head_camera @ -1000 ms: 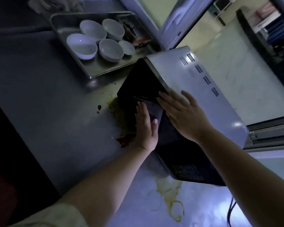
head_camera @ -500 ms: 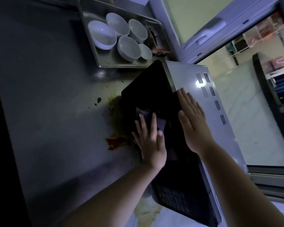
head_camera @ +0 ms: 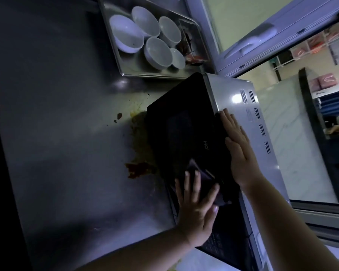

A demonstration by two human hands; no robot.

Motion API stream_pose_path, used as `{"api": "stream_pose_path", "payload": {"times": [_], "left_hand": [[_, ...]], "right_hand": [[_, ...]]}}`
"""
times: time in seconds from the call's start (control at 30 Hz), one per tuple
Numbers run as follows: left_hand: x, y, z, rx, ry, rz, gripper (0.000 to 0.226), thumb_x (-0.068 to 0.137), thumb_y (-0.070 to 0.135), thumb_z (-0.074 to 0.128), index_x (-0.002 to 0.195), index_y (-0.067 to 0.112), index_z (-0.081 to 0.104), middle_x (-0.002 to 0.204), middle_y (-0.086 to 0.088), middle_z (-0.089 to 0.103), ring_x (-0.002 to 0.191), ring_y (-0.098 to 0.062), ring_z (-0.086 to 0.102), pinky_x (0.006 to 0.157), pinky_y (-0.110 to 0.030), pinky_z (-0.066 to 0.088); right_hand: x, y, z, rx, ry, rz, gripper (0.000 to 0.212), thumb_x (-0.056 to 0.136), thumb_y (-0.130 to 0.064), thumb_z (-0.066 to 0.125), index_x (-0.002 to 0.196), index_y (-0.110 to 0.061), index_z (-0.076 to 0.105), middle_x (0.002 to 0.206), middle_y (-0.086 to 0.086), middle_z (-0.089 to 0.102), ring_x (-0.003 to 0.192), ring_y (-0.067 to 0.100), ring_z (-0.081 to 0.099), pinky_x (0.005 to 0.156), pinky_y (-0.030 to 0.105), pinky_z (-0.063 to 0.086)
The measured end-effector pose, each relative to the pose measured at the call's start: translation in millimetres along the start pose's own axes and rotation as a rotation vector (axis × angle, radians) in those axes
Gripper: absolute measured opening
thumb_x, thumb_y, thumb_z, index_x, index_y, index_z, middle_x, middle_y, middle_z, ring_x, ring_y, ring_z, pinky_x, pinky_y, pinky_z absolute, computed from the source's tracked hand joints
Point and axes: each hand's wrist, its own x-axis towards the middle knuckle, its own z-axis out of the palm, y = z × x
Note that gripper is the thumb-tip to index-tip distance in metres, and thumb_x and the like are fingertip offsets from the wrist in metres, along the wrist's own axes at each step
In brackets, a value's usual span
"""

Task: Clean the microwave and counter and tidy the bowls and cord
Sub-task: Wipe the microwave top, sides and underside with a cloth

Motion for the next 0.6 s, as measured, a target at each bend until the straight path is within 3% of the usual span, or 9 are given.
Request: {"api": "stream_pose_path", "payload": {"times": [0.1, 0.27, 0.4, 0.5, 0.6], "left_hand": [[2, -14, 3, 0.020, 0.011, 0.032, 0.049, 0.103, 0.044, 0.022, 0.151, 0.042, 0.016, 0.162, -0.007, 0.003, 0.145, -0.043, 0.011, 0.109, -0.068, 0.012], [111, -30, -29, 0.035, 0.139, -0.258, 0.053, 0.098, 0.047, 0.019, 0.151, 0.041, 0.016, 0.161, -0.007, 0.010, 0.149, -0.030, 0.006, 0.115, -0.060, 0.009], [178, -32, -50, -0.033, 0.157, -0.352, 0.054, 0.096, 0.048, 0.017, 0.150, 0.043, 0.015, 0.163, 0.002, 0.004, 0.149, -0.021, -0.001, 0.114, -0.055, -0.001], [177, -29, -48, -0.045, 0.170, -0.376, 0.054, 0.096, 0.051, 0.016, 0.150, 0.046, 0.014, 0.163, 0.005, 0.003, 0.149, -0.018, -0.002, 0.114, -0.056, -0.001], [122, -16, -29, -0.044, 0.152, -0.399, 0.052, 0.096, 0.054, 0.015, 0.148, 0.051, 0.009, 0.163, 0.006, 0.003, 0.149, -0.018, -0.002, 0.115, -0.057, 0.005]], "right_hand": [[0, -3, -1, 0.000, -0.012, 0.021, 0.061, 0.088, -0.029, 0.027, 0.148, -0.031, 0.023, 0.158, -0.011, 0.022, 0.147, 0.008, 0.013, 0.119, 0.048, 0.013], [-1, -7, 1, -0.104, 0.010, -0.005, 0.055, 0.095, -0.035, 0.028, 0.150, -0.030, 0.020, 0.156, -0.017, 0.018, 0.147, 0.007, 0.011, 0.120, 0.046, 0.013], [-2, -10, 2, -0.186, -0.006, -0.015, 0.057, 0.096, -0.039, 0.027, 0.152, -0.030, 0.018, 0.156, -0.020, 0.012, 0.147, 0.004, 0.006, 0.120, 0.041, 0.011], [-3, -11, 4, -0.237, 0.009, -0.042, 0.057, 0.097, -0.036, 0.029, 0.152, -0.027, 0.020, 0.157, -0.017, 0.014, 0.148, 0.006, 0.007, 0.120, 0.043, 0.014], [-4, -12, 4, -0.209, 0.078, -0.122, 0.053, 0.096, -0.027, 0.038, 0.148, -0.018, 0.035, 0.155, -0.006, 0.030, 0.146, 0.013, 0.023, 0.116, 0.046, 0.026]]}}
